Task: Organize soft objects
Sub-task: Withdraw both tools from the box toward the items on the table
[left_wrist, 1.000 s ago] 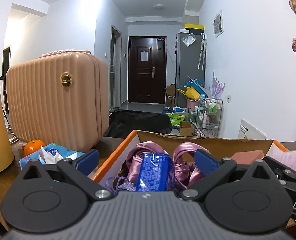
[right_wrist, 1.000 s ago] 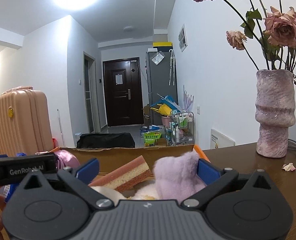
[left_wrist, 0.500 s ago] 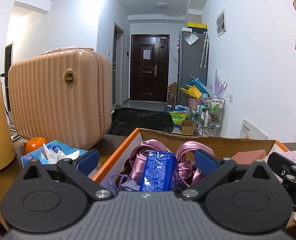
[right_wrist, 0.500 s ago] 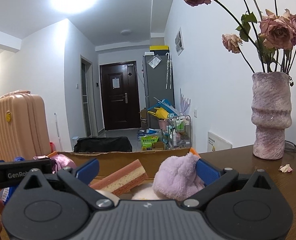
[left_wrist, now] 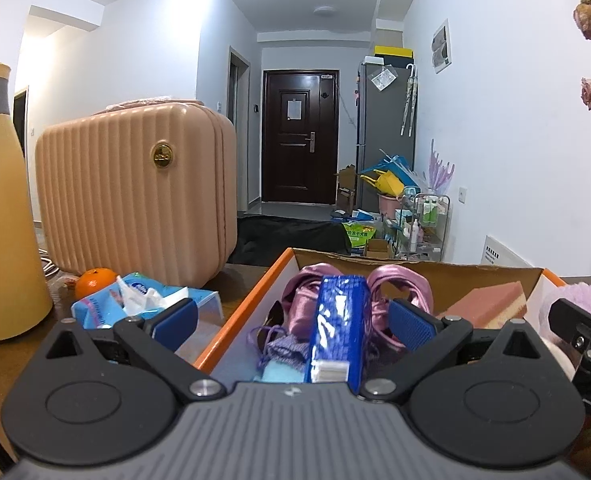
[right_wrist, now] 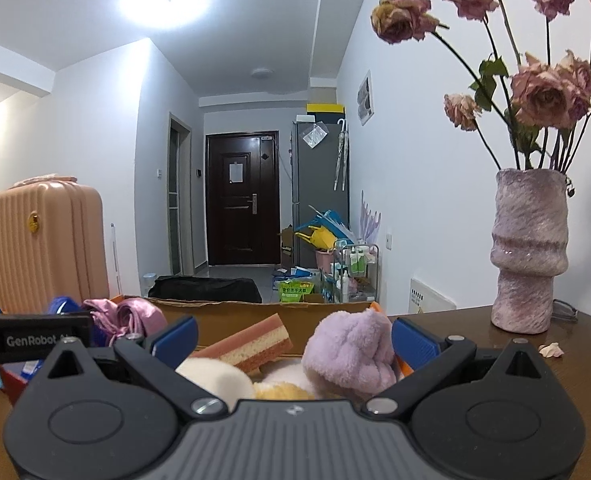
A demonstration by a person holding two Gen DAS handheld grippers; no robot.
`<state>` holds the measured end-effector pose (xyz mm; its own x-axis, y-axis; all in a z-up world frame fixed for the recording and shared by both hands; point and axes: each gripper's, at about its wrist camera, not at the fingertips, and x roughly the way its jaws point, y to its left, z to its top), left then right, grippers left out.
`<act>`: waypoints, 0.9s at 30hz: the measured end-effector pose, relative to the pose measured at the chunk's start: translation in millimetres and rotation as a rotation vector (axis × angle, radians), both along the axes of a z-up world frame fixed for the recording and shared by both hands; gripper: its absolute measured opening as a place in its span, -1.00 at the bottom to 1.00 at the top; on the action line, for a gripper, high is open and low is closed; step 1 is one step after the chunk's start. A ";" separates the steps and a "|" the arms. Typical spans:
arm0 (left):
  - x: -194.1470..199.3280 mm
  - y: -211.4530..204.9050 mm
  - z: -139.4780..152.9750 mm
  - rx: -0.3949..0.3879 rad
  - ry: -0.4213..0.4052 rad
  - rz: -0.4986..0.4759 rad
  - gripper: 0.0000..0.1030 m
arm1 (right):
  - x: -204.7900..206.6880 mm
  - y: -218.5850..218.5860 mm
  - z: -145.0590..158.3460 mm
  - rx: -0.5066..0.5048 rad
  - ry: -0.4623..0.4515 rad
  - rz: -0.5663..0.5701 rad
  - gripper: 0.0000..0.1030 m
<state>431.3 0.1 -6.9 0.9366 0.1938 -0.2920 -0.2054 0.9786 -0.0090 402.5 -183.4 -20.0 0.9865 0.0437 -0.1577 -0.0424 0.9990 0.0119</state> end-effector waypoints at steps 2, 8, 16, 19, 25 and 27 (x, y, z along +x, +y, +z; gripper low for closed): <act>-7.9 1.6 0.0 0.002 -0.001 -0.005 1.00 | -8.2 -0.4 0.3 -0.009 -0.004 0.001 1.00; -31.6 1.1 -1.0 0.016 0.002 -0.026 1.00 | -31.3 -4.8 0.4 -0.027 -0.003 -0.005 1.00; -57.8 2.0 -2.5 0.027 0.024 -0.055 1.00 | -55.4 -22.6 -0.5 -0.050 0.031 -0.040 1.00; -65.0 3.5 -3.9 0.025 0.039 -0.064 1.00 | -61.6 -28.6 -4.0 -0.075 0.082 -0.049 1.00; -78.7 4.3 -8.3 0.023 0.070 -0.092 1.00 | -68.6 -49.7 -12.1 -0.098 0.198 -0.075 1.00; -82.3 2.9 -9.8 0.028 0.080 -0.099 1.00 | -68.6 -58.0 -15.6 -0.097 0.242 -0.079 1.00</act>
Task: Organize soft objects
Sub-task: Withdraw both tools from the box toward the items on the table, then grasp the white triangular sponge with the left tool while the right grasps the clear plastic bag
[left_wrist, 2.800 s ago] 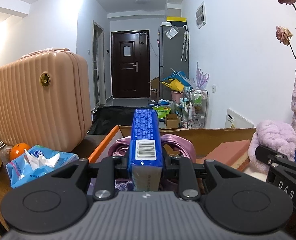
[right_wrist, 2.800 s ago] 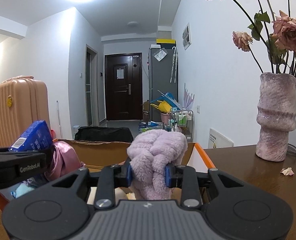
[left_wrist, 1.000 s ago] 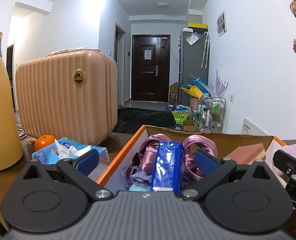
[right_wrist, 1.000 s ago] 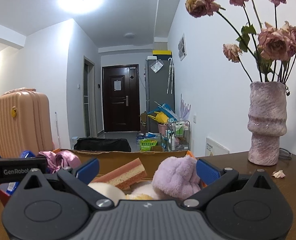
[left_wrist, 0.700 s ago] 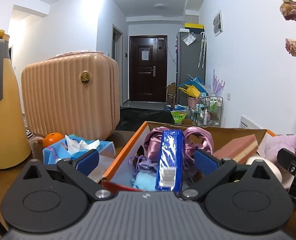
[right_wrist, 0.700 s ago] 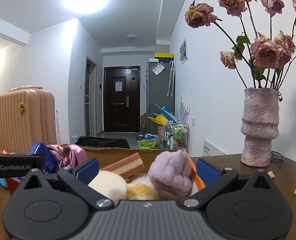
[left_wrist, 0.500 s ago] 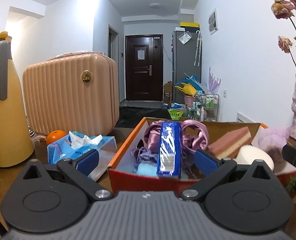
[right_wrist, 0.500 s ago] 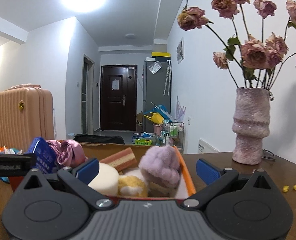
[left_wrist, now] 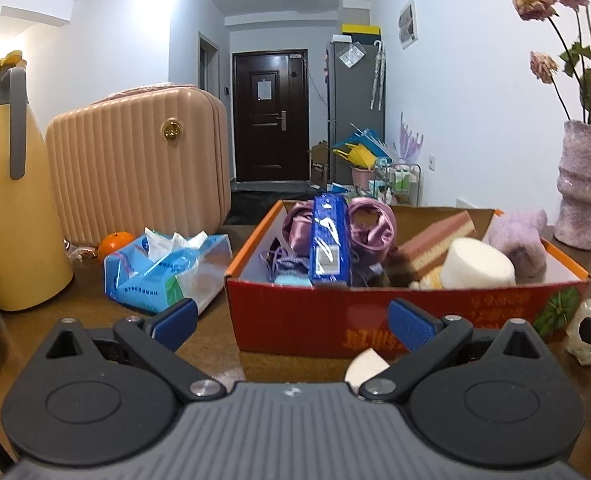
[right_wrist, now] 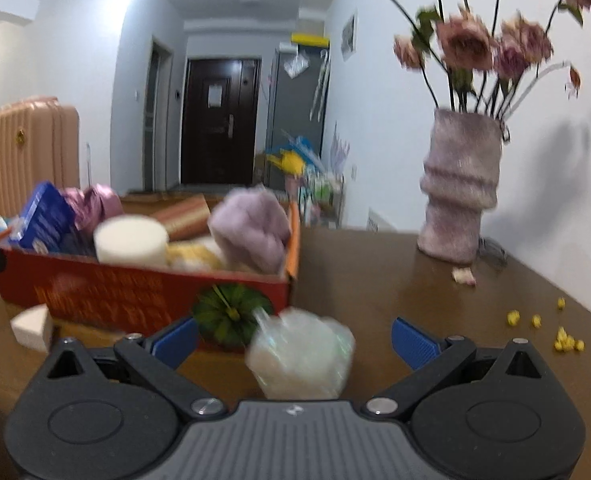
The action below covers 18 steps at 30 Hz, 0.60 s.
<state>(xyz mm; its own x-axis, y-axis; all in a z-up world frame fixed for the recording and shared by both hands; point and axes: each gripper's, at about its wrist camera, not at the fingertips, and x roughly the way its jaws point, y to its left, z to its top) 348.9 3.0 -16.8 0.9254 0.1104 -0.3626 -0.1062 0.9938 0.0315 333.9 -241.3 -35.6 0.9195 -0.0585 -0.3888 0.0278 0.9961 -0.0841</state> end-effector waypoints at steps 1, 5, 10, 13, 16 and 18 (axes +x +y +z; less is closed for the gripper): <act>-1.7 -1.1 -0.5 0.003 0.004 -0.003 1.00 | 0.7 -4.2 -2.1 0.002 0.026 -0.005 1.00; -6.1 -7.8 -3.5 0.014 0.028 -0.020 1.00 | 6.9 -16.4 -8.2 0.033 0.113 -0.019 1.00; -8.2 -14.7 -7.7 0.020 0.051 -0.041 1.00 | 14.9 -23.0 -14.3 0.091 0.170 -0.001 1.00; -6.5 -18.4 -10.9 0.012 0.079 -0.052 1.00 | 18.3 -21.0 -15.4 0.090 0.171 0.011 0.96; -5.2 -20.2 -12.8 0.000 0.097 -0.058 1.00 | 24.6 -22.0 -14.3 0.095 0.170 0.016 0.79; -4.0 -21.5 -14.3 -0.002 0.107 -0.061 1.00 | 28.8 -25.8 -14.4 0.112 0.176 0.017 0.52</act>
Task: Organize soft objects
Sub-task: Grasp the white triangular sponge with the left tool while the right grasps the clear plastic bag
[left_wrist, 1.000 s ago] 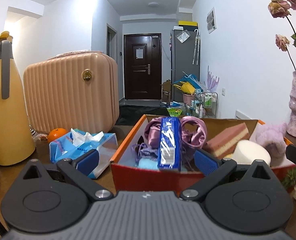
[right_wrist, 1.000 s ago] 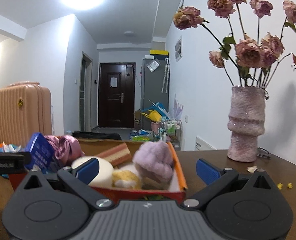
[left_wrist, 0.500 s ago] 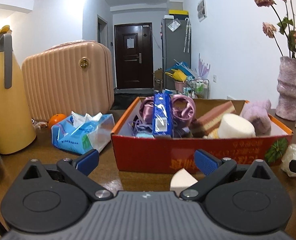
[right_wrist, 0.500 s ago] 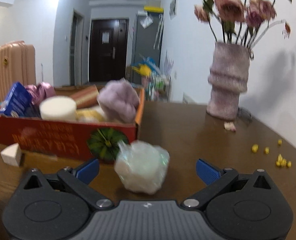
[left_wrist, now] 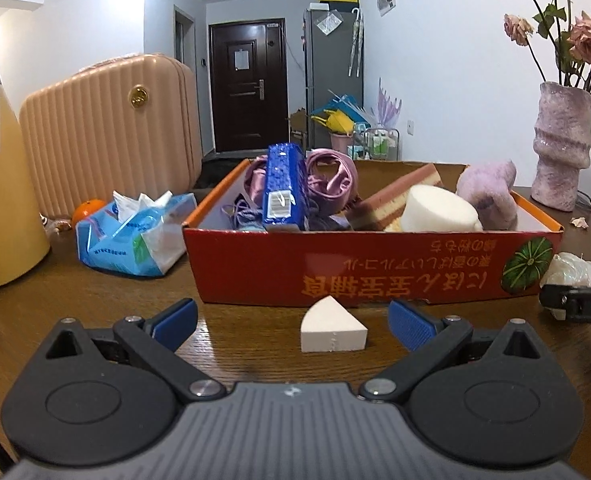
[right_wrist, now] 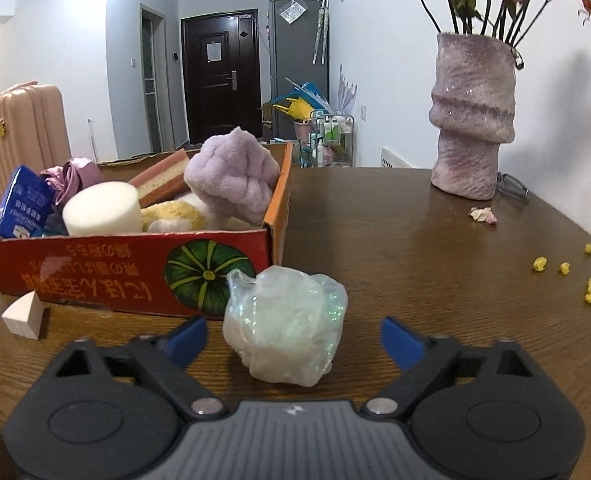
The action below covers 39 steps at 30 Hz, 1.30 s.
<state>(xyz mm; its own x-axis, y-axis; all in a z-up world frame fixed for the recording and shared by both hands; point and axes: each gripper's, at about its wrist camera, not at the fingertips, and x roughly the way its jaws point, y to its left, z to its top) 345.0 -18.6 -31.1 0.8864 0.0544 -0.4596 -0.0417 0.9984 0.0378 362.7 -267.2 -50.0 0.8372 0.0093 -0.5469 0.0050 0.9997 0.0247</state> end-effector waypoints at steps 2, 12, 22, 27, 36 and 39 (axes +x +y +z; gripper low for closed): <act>1.7 -1.6 -1.8 0.003 0.012 -0.005 1.00 | 3.8 -4.1 0.0 0.024 0.012 0.009 -0.15; 16.7 -0.9 -10.6 -0.015 0.099 -0.032 1.00 | -8.3 -8.9 7.9 0.038 -0.088 -0.029 -0.15; 43.8 -1.5 -18.1 -0.056 0.182 -0.003 1.00 | -10.6 -15.0 10.3 0.048 -0.114 -0.075 -0.15; 57.0 0.6 -21.0 -0.092 0.229 0.009 1.00 | -10.5 -14.8 10.0 0.048 -0.115 -0.078 -0.14; 62.8 -2.7 -21.2 -0.061 0.217 0.008 0.91 | -11.3 -13.1 9.5 0.031 -0.118 -0.081 -0.14; 63.1 -4.8 -21.4 -0.049 0.216 0.000 0.63 | -11.1 -12.4 9.8 0.024 -0.118 -0.081 -0.14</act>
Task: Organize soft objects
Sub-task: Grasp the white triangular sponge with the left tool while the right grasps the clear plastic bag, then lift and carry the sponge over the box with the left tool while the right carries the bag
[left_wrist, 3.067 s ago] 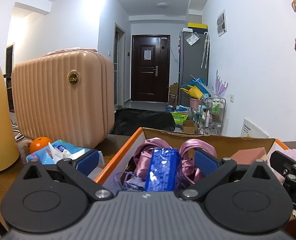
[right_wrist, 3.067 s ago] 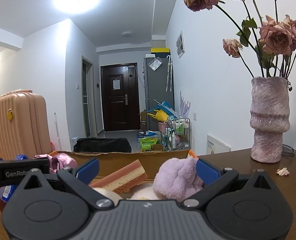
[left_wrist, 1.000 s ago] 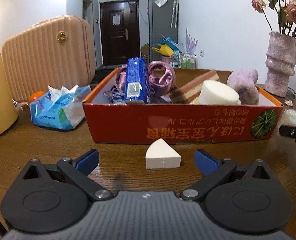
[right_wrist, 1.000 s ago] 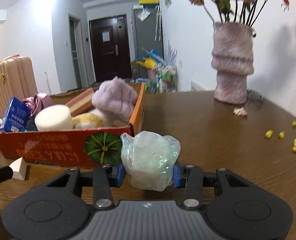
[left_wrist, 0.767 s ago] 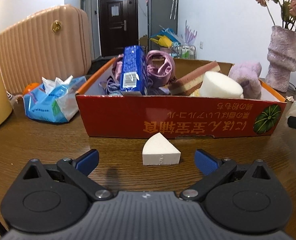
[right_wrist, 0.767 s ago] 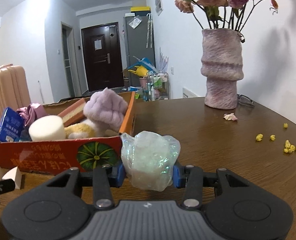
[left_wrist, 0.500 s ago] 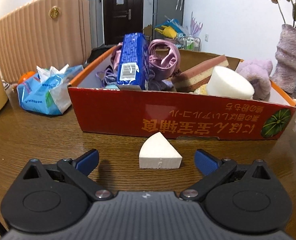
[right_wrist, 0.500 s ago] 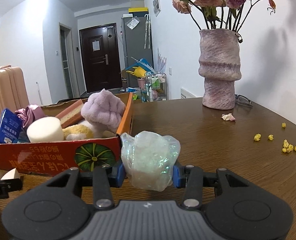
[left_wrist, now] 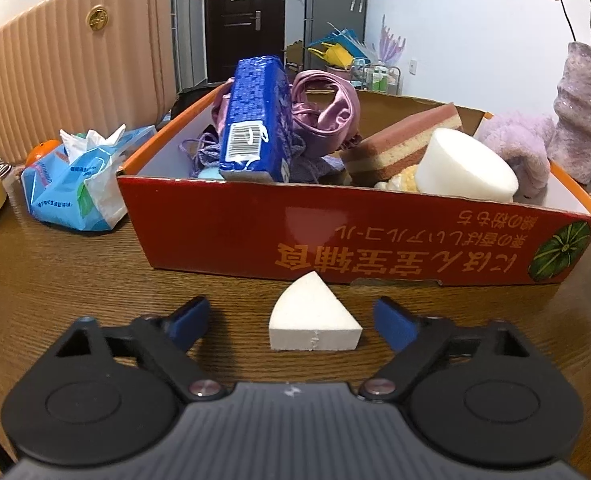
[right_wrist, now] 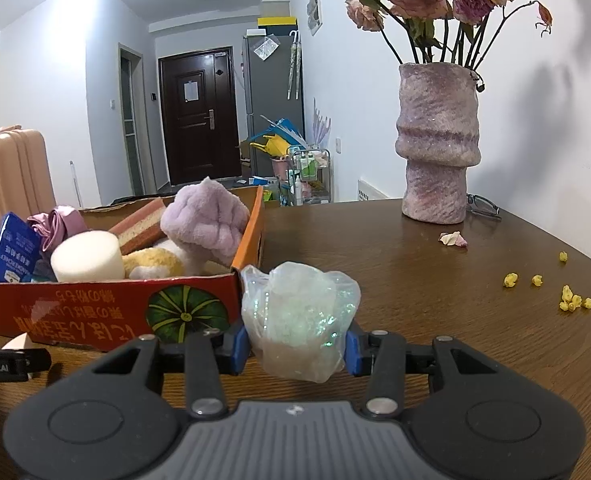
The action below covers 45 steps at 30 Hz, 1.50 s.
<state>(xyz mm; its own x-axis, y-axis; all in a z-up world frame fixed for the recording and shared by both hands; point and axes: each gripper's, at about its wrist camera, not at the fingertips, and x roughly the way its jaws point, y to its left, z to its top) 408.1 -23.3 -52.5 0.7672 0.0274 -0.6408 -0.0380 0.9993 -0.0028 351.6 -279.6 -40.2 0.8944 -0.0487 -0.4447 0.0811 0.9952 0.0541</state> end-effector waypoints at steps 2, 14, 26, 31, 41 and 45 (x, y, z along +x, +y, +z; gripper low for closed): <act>-1.1 -1.7 0.4 0.009 -0.010 -0.012 0.33 | -0.2 0.1 0.2 -0.002 -0.001 -0.002 -0.14; -6.2 -5.5 4.0 0.013 -0.045 -0.047 -0.34 | -1.4 0.2 0.6 -0.004 -0.006 0.001 -0.14; -26.1 -6.0 22.4 0.012 -0.168 -0.069 -0.35 | -6.0 0.5 4.8 -0.001 -0.039 0.003 -0.14; -35.6 -6.5 32.0 0.000 -0.221 -0.081 -0.35 | -10.9 1.5 8.7 -0.003 -0.078 0.011 -0.14; -48.4 -4.3 51.3 -0.035 -0.308 -0.082 -0.35 | -27.7 8.8 19.0 -0.033 -0.204 0.034 -0.14; -50.5 -5.8 58.2 -0.046 -0.335 -0.086 -0.35 | -32.7 14.2 23.0 -0.051 -0.256 0.046 -0.14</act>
